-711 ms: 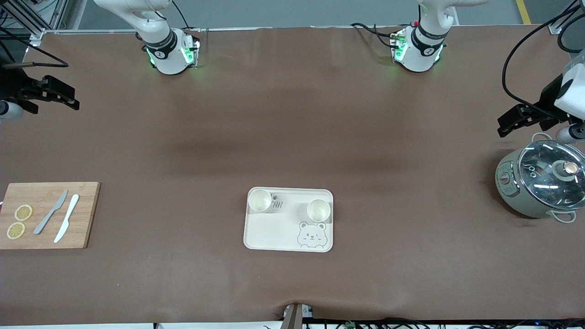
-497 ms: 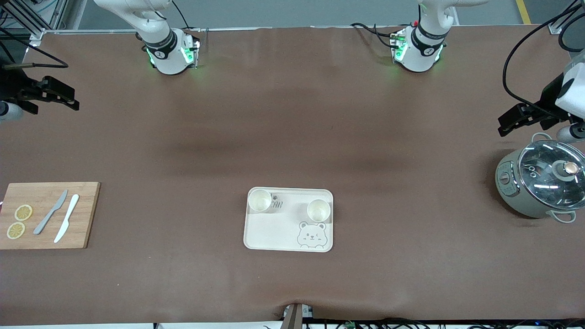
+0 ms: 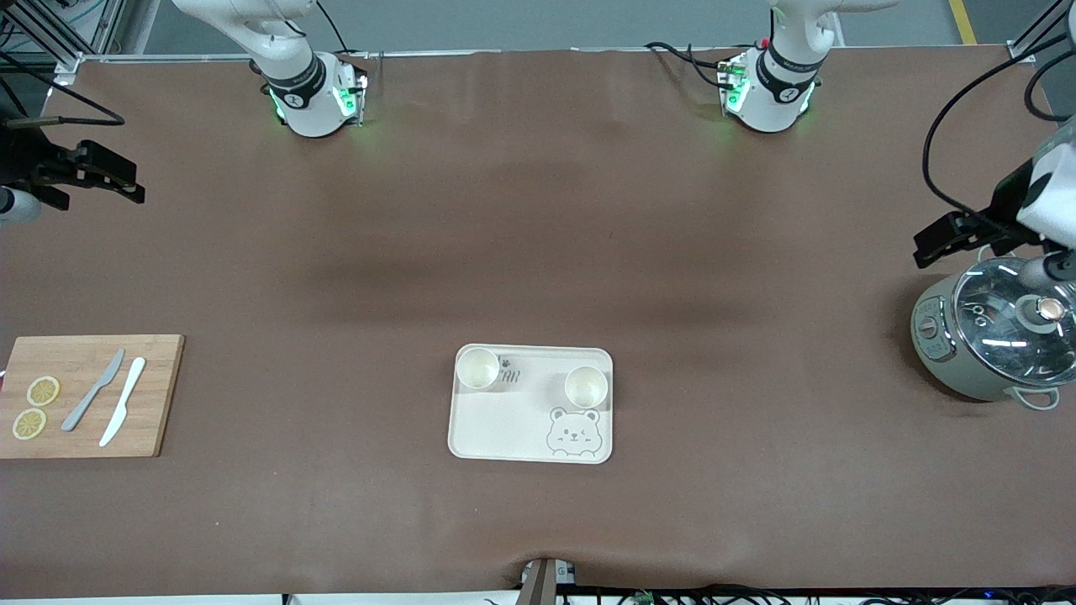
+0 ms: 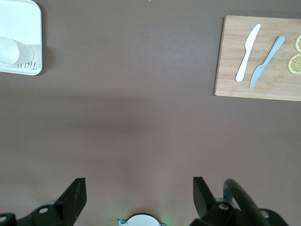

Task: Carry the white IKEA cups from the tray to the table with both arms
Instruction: 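Reach the left gripper down to a white cup on the tray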

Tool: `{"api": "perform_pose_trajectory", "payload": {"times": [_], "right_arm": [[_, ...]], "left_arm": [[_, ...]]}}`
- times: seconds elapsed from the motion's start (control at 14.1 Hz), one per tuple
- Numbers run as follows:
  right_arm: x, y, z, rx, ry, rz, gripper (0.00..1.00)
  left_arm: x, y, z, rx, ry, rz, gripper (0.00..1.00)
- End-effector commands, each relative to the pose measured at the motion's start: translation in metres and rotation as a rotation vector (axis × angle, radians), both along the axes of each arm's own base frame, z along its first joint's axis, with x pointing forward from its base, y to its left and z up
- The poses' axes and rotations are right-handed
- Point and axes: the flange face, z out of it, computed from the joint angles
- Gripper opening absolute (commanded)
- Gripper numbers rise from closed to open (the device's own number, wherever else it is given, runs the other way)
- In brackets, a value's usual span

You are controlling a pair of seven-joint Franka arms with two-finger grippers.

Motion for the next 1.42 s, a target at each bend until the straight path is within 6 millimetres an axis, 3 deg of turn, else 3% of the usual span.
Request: {"api": "perform_pose_trajectory", "payload": {"times": [0.0,0.07,0.28,0.43,0.5,0.85,1.07,1.35], "right_arm": [[0.006,-0.005,-0.004,0.009,0.007,-0.02,1.0],[0.007,-0.006,-0.004,-0.001,0.002,-0.019,1.0],[0.011,-0.007,-0.01,0.002,0.011,-0.019,1.0],[0.034,-0.001,-0.05,0.0,0.063,-0.004,1.0],[0.036,0.002,-0.049,-0.014,0.056,0.005,1.0],[0.047,-0.005,-0.043,-0.03,0.028,0.004,1.0],[0.051,-0.008,-0.047,-0.014,0.015,-0.012,1.0],[0.066,-0.01,-0.066,-0.021,0.016,-0.004,1.0]], "left_arm": [[0.017,-0.018,-0.023,0.034,0.04,0.046,1.0],[0.022,-0.026,-0.035,0.032,0.05,0.064,1.0],[0.043,-0.095,-0.09,0.03,0.052,0.034,1.0],[0.05,-0.143,-0.126,0.03,0.037,0.053,1.0],[0.054,-0.162,-0.141,0.023,0.022,0.057,1.0],[0.087,-0.219,-0.195,-0.034,-0.052,0.076,1.0],[0.088,-0.265,-0.228,-0.079,-0.108,0.103,1.0],[0.092,-0.293,-0.274,-0.13,-0.163,0.15,1.0]]}}
